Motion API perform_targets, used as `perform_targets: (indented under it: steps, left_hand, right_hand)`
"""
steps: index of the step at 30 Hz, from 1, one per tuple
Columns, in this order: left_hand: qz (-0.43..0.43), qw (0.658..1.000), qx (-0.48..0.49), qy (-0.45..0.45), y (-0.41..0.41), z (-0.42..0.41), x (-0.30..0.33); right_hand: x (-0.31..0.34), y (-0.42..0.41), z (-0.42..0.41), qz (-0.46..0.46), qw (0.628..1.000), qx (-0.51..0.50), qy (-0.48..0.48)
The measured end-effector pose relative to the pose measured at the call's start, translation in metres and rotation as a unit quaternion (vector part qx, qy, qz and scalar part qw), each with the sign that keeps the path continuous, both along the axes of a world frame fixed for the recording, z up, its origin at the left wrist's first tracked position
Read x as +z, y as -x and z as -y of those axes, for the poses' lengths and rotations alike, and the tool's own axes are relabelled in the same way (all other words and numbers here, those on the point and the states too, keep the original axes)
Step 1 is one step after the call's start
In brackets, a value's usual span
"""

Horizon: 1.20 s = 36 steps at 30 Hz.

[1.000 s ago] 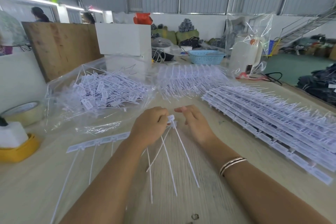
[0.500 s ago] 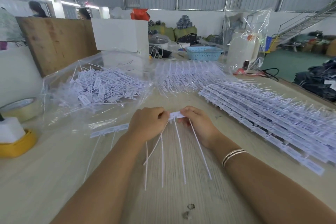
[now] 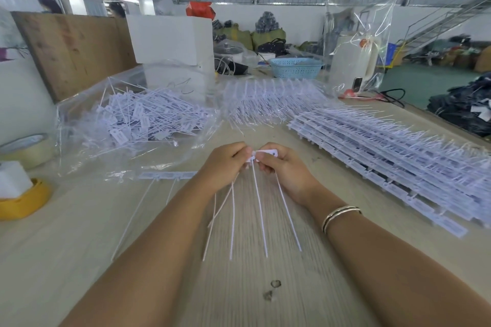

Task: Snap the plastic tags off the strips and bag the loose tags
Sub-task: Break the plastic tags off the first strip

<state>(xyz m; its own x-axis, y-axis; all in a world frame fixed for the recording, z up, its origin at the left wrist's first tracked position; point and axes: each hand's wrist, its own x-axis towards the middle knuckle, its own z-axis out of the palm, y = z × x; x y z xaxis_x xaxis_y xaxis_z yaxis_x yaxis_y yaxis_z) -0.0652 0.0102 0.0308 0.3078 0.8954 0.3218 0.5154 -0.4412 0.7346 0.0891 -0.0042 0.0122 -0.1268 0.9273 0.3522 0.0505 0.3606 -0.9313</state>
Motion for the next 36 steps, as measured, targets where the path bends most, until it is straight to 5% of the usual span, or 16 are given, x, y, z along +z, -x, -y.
perform_targets:
  steps: [9, 16, 20, 24, 29, 36]
  left_hand:
    - [0.163, 0.985, 0.004, 0.062, 0.003, -0.003, 0.002]
    - [0.198, 0.979, 0.024, -0.027, 0.012, -0.003, 0.005]
    - [0.102, 0.988, 0.061, -0.099, 0.012, 0.000, 0.005]
    - [0.015, 0.992, 0.063, -0.113, 0.012, -0.002, -0.001]
    - [-0.030, 0.992, 0.027, -0.116, 0.008, 0.000, -0.004]
    - [-0.216, 0.952, 0.159, -0.145, 0.013, -0.001, 0.007]
  right_hand:
    - [0.004, 0.002, 0.004, -0.066, 0.995, -0.026, -0.072]
    - [-0.001, 0.021, -0.009, 0.119, 0.986, -0.115, 0.027]
    - [-0.001, 0.031, -0.011, 0.217, 0.959, -0.180, 0.040]
    - [0.005, 0.026, 0.002, 0.091, 0.982, -0.163, 0.018]
    - [0.009, 0.026, 0.011, 0.067, 0.993, -0.091, 0.024]
    - [0.010, 0.022, 0.013, 0.008, 0.997, -0.078, 0.027]
